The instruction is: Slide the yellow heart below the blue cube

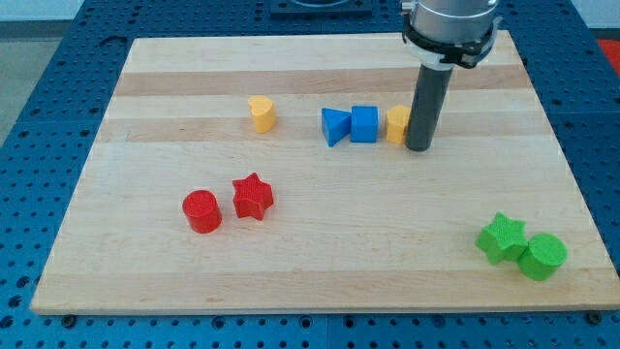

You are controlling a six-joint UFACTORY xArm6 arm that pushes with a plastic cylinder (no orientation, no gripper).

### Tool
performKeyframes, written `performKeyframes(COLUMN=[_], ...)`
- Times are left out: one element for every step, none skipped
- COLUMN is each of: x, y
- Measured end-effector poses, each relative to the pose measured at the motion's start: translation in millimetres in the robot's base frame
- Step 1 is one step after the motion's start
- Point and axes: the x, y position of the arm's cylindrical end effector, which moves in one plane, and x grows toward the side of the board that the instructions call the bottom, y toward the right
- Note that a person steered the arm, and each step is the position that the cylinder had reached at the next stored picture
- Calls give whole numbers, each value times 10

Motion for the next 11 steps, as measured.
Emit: performKeyframes(x=[16, 379, 547, 547, 545, 479, 190, -350, -875, -1158, -981], y=[35, 125, -584, -1440, -2224, -3001, -3627, -3714, -3349, -2733, -2359])
